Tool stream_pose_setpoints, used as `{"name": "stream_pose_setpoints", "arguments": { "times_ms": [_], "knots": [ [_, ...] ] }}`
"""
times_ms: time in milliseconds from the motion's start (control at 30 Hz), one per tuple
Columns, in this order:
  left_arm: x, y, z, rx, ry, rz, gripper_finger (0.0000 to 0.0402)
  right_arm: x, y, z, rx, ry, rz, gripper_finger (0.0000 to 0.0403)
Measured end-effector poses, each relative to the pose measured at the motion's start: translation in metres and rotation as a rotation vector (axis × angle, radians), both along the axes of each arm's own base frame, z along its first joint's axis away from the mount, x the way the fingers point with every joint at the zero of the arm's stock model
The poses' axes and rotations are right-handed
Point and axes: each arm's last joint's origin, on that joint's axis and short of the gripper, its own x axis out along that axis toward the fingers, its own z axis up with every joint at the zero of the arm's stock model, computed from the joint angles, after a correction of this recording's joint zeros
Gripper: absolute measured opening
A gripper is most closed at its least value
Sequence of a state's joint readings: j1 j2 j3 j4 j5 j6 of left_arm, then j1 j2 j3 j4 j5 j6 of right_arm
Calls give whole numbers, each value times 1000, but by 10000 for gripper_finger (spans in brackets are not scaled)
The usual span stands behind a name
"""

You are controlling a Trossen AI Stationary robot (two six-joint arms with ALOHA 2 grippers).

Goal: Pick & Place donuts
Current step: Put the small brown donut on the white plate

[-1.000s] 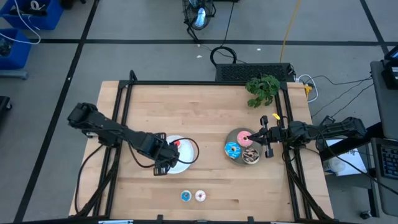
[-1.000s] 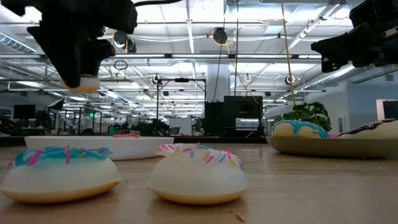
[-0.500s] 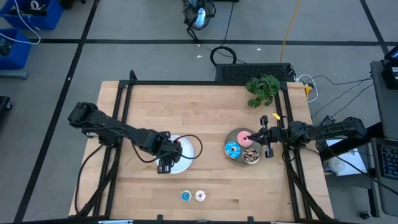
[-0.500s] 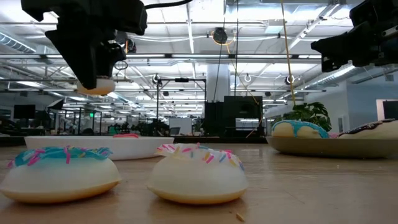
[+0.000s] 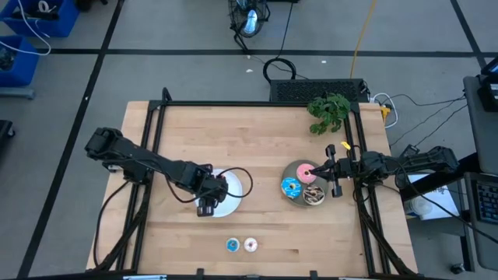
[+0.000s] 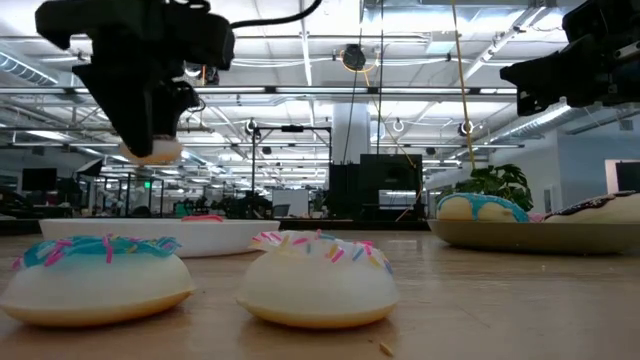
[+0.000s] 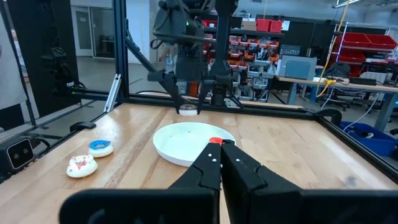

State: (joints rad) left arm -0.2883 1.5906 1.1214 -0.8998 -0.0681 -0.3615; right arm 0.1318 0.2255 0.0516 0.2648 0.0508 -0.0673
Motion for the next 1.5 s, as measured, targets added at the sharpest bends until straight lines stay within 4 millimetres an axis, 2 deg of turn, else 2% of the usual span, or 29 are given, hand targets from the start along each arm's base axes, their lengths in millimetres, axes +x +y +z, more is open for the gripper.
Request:
{"name": "stream_pose_setpoints", "arguments": {
  "times_ms": [300,433,767,1267,1500],
  "knots": [
    [-12,4,-38,-26,10,14,218,0,0,0,0,0,0,0],
    [-16,8,-49,-43,18,32,218,0,0,0,0,0,-1,0],
    [-17,22,-59,-23,31,162,218,0,0,0,-5,-1,-5,0],
    [-15,21,-74,-24,92,140,218,0,0,0,-5,0,-5,0],
    [-14,20,-75,-21,91,121,219,0,0,0,-5,0,-5,0]
  ]
}}
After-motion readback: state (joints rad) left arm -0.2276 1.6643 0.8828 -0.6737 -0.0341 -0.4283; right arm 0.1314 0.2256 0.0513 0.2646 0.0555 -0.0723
